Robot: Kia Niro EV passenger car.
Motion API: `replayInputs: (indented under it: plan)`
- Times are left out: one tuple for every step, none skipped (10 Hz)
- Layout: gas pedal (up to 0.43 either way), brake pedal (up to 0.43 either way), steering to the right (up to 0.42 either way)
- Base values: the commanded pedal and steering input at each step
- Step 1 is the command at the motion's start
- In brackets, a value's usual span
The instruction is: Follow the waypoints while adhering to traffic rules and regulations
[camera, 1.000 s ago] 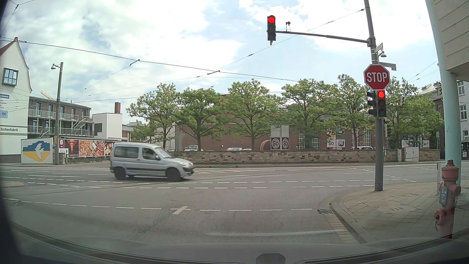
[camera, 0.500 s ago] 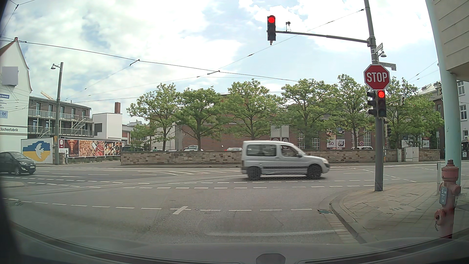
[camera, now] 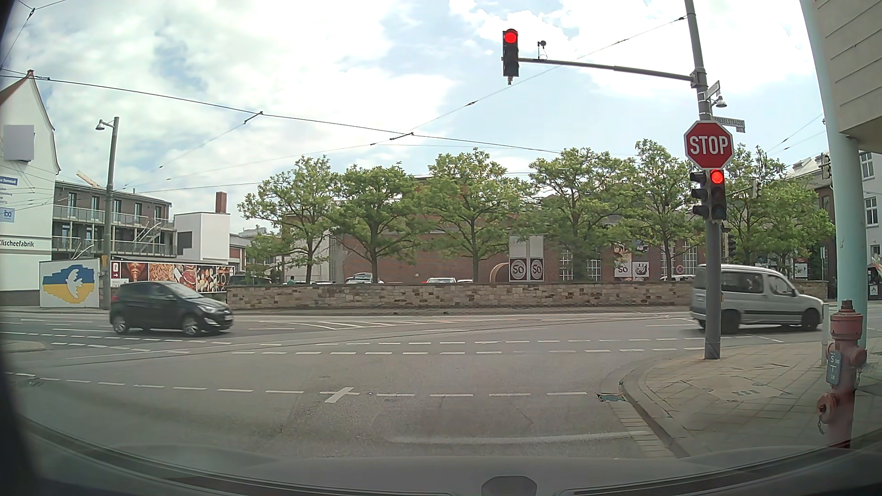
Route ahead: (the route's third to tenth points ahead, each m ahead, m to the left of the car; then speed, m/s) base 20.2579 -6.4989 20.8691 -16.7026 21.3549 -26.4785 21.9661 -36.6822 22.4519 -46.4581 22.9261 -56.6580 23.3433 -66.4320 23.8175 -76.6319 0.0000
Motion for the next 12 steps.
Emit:
replayInputs:
  plan:
    - [0.000,0.323,0.036]
    - [0.000,0.323,0.036]
    - [0.000,0.323,0.036]
    - [0.000,0.323,0.036]
    - [0.000,0.323,0.036]
    - [0.000,0.323,0.036]
    - [0.000,0.323,0.036]
    - [0.000,0.323,0.036]
    - [0.000,0.323,0.036]
    - [0.000,0.323,0.036]
    - [0.000,0.323,0.036]
    - [0.000,0.323,0.036]
